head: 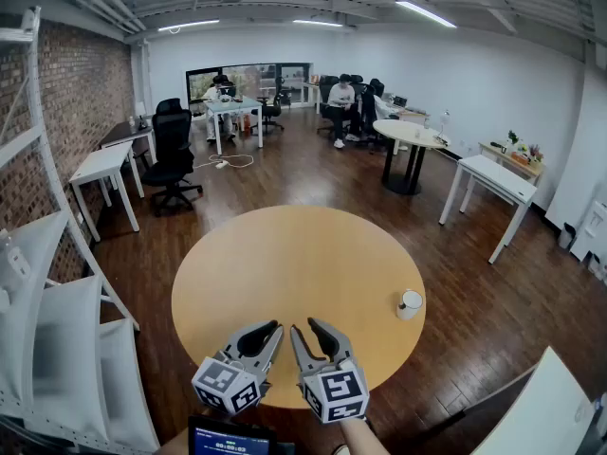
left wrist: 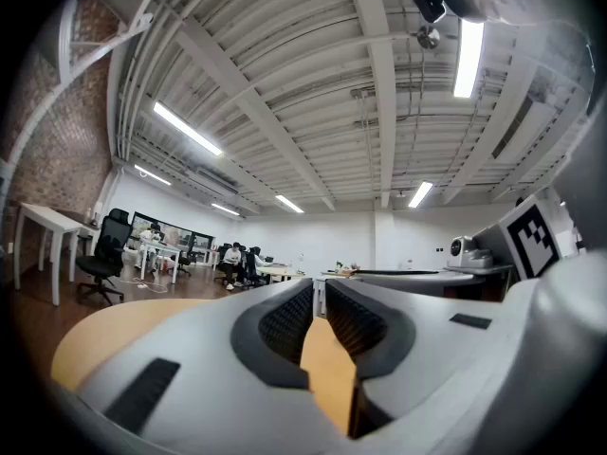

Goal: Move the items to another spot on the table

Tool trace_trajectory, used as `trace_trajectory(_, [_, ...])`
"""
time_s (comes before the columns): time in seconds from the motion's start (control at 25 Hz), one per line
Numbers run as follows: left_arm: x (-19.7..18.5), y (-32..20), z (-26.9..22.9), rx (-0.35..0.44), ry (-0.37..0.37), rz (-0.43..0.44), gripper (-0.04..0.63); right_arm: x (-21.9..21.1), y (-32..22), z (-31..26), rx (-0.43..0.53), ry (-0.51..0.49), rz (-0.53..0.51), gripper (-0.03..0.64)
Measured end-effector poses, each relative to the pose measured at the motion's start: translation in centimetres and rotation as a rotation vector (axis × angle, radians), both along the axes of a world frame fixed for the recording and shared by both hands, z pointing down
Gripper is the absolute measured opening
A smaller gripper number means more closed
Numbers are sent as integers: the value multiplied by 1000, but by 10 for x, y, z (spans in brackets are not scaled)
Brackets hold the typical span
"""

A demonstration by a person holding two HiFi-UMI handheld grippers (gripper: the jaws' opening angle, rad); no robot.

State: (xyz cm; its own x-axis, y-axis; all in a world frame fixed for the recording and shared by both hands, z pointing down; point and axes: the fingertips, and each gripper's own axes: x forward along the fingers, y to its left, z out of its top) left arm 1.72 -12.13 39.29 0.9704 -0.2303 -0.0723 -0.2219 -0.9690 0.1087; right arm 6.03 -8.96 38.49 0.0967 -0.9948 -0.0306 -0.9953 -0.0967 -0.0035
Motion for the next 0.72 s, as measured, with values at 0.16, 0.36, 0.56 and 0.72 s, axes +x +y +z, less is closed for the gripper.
trace_trajectory(0.16, [37,10,6,3,-4,38,34,43,11,14,-13,-28,50,178])
trace_trajectory(0.36, [110,32,20,6,-17,80,3,121,38,30,-34,-24,120,199])
trace_trajectory(0.56, [183,44,39,6,-35,111,2,192,49,47,-70,4,161,210])
trace_trajectory(0.72, [235,55,59,-23,-46,111,2,245,61,69,-90,-4,195,239])
